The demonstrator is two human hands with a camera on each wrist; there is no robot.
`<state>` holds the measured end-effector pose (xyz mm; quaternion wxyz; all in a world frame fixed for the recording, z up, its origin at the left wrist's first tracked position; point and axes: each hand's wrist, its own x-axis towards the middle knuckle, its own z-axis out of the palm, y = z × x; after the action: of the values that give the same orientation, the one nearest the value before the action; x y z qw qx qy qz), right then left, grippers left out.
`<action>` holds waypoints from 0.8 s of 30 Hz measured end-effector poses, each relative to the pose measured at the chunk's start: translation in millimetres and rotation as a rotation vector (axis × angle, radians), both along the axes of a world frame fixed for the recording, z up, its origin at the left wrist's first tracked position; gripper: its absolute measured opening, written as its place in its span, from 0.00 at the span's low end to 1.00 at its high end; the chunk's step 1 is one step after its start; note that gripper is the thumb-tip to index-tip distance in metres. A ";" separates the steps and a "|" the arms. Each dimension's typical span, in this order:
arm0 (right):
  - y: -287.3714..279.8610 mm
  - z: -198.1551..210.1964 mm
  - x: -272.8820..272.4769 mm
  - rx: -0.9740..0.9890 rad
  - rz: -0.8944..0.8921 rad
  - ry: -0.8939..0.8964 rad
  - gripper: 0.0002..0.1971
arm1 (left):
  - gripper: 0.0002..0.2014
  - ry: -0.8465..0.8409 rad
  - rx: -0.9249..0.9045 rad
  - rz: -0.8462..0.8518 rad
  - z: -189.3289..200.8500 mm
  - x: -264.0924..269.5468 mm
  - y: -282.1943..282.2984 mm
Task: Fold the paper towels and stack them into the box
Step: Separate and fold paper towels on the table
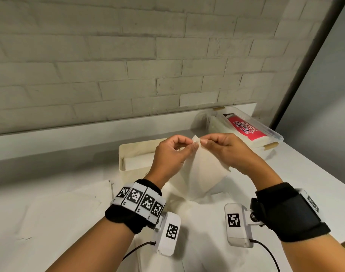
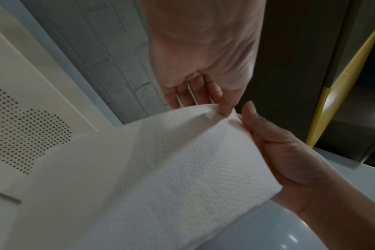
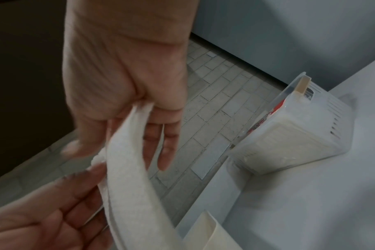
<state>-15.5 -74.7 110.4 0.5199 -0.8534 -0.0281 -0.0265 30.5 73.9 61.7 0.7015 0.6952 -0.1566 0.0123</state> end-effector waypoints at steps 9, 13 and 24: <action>-3.2 5.7 1.4 -0.278 -0.099 -0.030 0.08 | 0.10 -0.043 -0.042 -0.045 -2.9 -4.7 -5.1; -20.7 14.1 -0.9 -0.462 -0.304 -0.106 0.12 | 0.14 -0.164 0.136 0.100 -23.5 -17.6 -6.8; -54.7 10.3 -31.2 -0.531 -0.499 -0.111 0.11 | 0.17 -0.230 1.250 -0.967 -86.4 -88.4 -46.5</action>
<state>-46.7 -129.3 120.6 0.2556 -0.9364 0.1466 -0.1905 -57.8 27.4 -24.7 0.0890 0.8091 -0.4902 -0.3118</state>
